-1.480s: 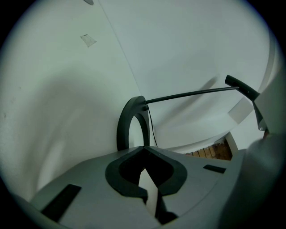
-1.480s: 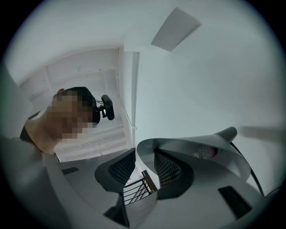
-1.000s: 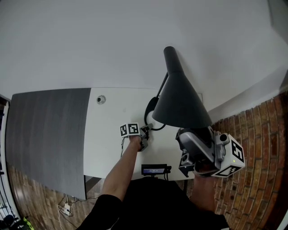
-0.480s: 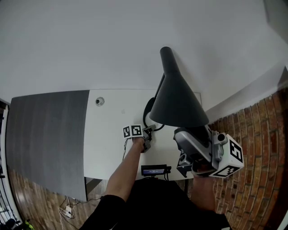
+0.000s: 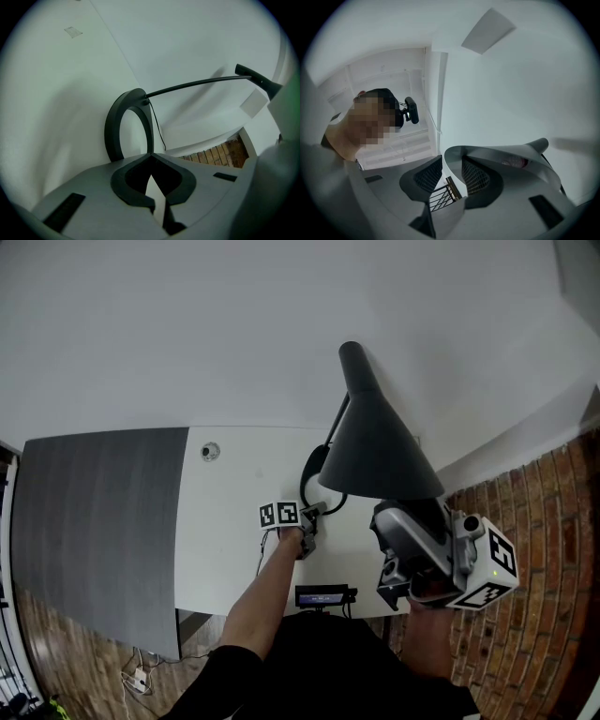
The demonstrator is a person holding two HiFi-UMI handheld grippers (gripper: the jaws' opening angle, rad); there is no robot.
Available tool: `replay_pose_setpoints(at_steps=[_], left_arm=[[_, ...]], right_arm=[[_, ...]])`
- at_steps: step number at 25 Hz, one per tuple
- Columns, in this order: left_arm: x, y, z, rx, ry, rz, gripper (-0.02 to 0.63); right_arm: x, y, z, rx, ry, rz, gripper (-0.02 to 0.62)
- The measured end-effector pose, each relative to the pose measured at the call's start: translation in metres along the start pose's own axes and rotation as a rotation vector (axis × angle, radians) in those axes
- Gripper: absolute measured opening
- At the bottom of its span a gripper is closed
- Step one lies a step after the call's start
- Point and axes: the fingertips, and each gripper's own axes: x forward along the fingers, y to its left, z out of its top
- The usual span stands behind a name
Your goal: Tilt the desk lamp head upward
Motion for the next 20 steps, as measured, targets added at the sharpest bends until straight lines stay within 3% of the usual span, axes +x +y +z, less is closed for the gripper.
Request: replay_pose_setpoints(at_steps=[20], left_arm=[[-0.001,-0.001,-0.001,0.002,0.004,-0.005,0.011]], right_arm=[[0.02,-0.004,0.027,-0.011,-0.007,0.015,0.121]])
